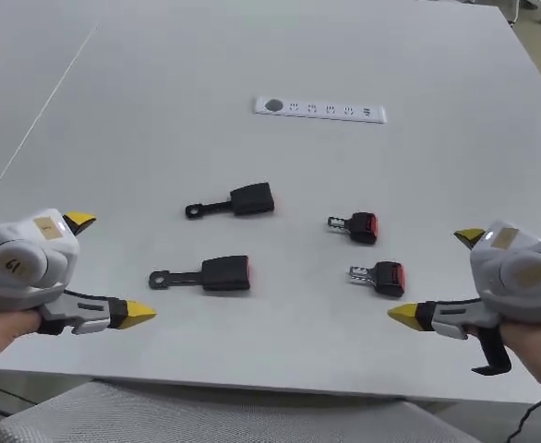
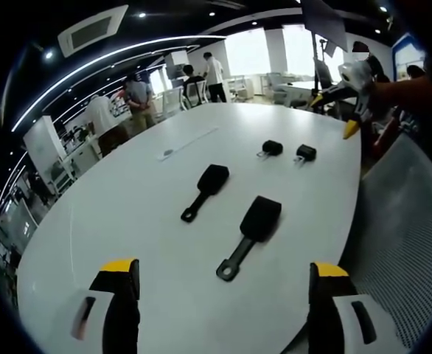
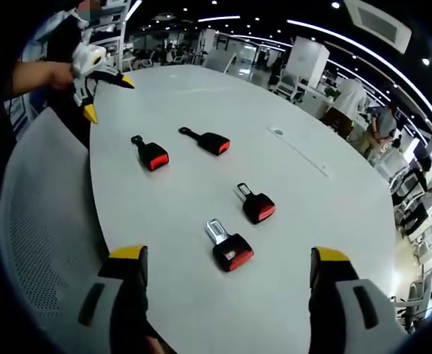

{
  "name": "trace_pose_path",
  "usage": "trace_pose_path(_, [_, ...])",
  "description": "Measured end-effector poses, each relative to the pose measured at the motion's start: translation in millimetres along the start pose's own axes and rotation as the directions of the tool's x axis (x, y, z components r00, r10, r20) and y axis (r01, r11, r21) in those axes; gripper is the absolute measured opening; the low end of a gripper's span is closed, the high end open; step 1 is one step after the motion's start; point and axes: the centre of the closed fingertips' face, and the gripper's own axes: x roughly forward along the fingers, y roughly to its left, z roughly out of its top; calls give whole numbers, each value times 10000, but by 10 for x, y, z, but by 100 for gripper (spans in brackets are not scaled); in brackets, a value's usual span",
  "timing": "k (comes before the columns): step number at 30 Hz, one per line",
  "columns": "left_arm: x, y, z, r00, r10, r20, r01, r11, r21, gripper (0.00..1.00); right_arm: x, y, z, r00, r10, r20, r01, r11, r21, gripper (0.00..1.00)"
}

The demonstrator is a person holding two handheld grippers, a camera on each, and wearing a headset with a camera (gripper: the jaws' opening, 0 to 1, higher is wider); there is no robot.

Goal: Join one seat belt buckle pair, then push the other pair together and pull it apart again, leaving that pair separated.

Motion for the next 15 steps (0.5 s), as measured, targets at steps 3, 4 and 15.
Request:
trace_pose_path(3, [11, -13, 6, 10000, -71, -12, 71, 10000, 41, 95, 5, 17, 11, 9999, 78, 96, -80, 9999, 130, 92])
trace_pose_path(4, [16, -17, 11, 10000, -99, -4, 99, 9999, 54, 95, 5, 18, 14, 9999, 77, 101, -78, 9999, 121, 91])
trace_pose_path(15, [124, -51, 52, 9993, -371, -85, 375, 9981, 486, 88, 20, 51, -16, 9995, 297, -83, -299, 9992, -250, 88])
